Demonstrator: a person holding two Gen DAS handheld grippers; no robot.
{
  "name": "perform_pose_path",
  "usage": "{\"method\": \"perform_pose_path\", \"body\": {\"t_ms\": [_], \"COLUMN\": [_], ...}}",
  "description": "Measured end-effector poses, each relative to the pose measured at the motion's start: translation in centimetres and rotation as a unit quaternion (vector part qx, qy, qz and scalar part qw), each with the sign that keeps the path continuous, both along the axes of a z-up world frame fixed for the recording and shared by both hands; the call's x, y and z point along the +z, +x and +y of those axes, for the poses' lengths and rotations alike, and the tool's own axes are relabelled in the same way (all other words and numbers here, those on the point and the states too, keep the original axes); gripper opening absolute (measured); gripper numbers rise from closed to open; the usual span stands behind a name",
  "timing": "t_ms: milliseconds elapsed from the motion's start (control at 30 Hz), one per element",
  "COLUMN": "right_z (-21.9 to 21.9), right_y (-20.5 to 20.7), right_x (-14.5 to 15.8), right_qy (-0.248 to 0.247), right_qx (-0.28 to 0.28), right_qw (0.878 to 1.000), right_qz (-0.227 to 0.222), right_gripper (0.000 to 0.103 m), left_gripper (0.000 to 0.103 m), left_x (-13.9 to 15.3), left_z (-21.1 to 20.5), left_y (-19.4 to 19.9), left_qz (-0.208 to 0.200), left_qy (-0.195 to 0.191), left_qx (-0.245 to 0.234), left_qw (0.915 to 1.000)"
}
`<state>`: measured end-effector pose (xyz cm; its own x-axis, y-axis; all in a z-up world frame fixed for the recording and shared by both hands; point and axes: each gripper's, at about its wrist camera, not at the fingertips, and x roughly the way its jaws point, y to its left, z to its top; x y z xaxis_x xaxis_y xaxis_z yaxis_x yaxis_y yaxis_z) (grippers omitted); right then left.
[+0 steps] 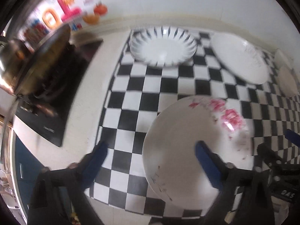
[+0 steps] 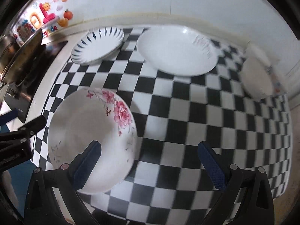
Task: Organize plates and bowls
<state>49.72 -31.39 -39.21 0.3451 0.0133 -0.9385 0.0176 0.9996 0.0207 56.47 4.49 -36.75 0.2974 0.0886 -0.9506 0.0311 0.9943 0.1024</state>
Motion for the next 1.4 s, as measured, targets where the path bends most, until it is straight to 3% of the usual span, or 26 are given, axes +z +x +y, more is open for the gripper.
{"method": "perform_pose_path", "body": {"t_ms": [233,333,367,400,467,533,567,633,733,967,1400], "right_z": [0.3,-0.6,-1.0,-1.2,-1.4,-1.1,-0.7,-0.1,0.8,0.3,-7.1], "right_y": [2.4,2.8,2.9,2.9,2.9,3.0,3.0,2.8,2.4,2.1,1.5], "right_x": [-4.7,-6.5,-7.0,-7.2,-7.2,-7.3,-7.4,-7.5,-7.5,-6.6,-4.4], "right_qy": [0.074,0.132,0.154,0.164,0.171,0.165,0.162,0.159,0.132,0.142,0.144], "right_qx": [-0.020,-0.056,-0.072,-0.083,-0.095,-0.096,-0.088,-0.077,-0.063,-0.062,-0.094], "right_qw": [0.994,0.984,0.978,0.975,0.973,0.973,0.974,0.974,0.981,0.980,0.980], "right_qz": [0.077,0.110,0.121,0.122,0.121,0.127,0.134,0.140,0.131,0.125,0.098], "right_gripper": [0.097,0.082,0.073,0.072,0.053,0.044,0.032,0.026,0.025,0.022,0.021], "left_gripper": [0.056,0.048,0.043,0.042,0.040,0.036,0.035,0.035,0.035,0.035,0.035], "left_x": [-5.0,-6.3,-6.7,-6.9,-6.9,-6.8,-6.7,-6.5,-6.1,-6.3,-5.1], "left_z": [2.2,2.3,2.4,2.4,2.3,1.9,1.7,1.4,1.0,-0.8,-12.7], "left_y": [2.9,3.5,3.7,3.8,4.1,4.2,4.2,4.4,4.6,4.5,4.5], "left_qz": [0.096,0.126,0.135,0.140,0.138,0.139,0.139,0.137,0.140,0.146,0.143], "left_qy": [-0.079,-0.099,-0.105,-0.111,-0.125,-0.129,-0.128,-0.128,-0.127,-0.118,-0.103], "left_qx": [-0.001,-0.021,-0.026,-0.030,-0.045,-0.062,-0.069,-0.077,-0.076,-0.079,-0.123], "left_qw": [0.9923,0.9868,0.9849,0.9835,0.9815,0.9798,0.9795,0.9792,0.9790,0.9791,0.9768]}}
